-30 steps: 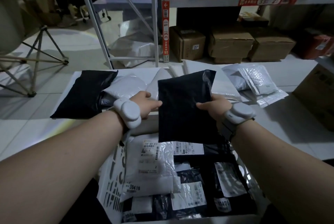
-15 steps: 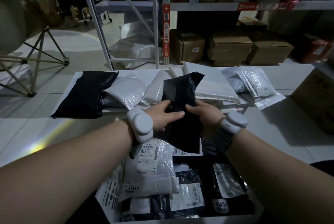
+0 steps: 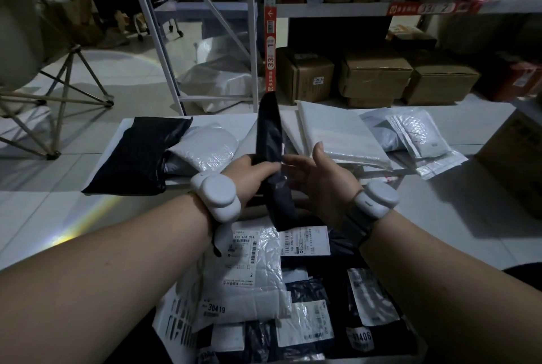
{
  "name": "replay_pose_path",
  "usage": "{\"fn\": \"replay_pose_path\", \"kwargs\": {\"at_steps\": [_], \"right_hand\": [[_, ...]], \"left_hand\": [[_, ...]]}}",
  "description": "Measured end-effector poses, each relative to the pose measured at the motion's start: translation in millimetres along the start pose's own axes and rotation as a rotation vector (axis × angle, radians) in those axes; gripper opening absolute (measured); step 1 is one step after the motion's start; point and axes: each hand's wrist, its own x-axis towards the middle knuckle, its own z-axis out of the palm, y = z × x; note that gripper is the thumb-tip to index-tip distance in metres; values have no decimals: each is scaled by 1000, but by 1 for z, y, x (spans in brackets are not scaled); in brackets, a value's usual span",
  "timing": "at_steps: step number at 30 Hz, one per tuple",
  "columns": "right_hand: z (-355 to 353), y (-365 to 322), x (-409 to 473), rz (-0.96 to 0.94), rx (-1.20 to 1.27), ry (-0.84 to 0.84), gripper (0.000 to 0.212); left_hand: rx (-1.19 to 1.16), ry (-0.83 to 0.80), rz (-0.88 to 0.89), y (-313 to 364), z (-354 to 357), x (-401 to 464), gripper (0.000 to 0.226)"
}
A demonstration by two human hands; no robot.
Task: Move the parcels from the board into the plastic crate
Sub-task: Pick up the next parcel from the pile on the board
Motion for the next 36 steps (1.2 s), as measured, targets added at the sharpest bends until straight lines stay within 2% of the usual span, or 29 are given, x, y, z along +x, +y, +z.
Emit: {"fn": "replay_pose_path", "kwargs": {"at_steps": [2,5,8,9,11,14,17,21,23,25,28,31,33,36], "right_hand": [[-1,1,1,-23,-27,49,59],[-6,3,5,-35,-105,217,49],[-25,10,16,14,-304,329,87],[-32,15,21,15,-321,339,92],[-33,16,21,43,-310,352,83],[-31,17,21,33,-212,355,48],[-34,17,17,72,-124,302,50],[-38,17,16,88,-66,251,18],[-38,18,18,70,-117,281,18],[-39,18,21,51,-180,302,17],[-43,18,22,40,-282,333,15],[-48,20,22,38,-329,362,19],[-53,20,22,58,-361,360,14],[-59,22,21,79,-384,385,17]], "left_hand": [[-77,59,-38,2,-2,2,20],[-142,76,-112,6,-6,3,25],[-201,50,-154,7,-10,5,30],[-213,43,-152,8,-11,5,31],[-228,20,-146,8,-13,5,30],[-239,-14,-158,9,-16,3,28],[-192,-37,-166,8,-18,3,29],[-127,-120,-174,4,-21,4,21],[-117,-149,-204,1,-24,5,29],[-56,-108,-206,-3,-30,8,35],[218,9,-180,-11,-37,17,49],[469,56,-143,-16,-42,25,37],[475,69,-128,-17,-45,26,31],[421,91,-102,-23,-48,27,24]]}}
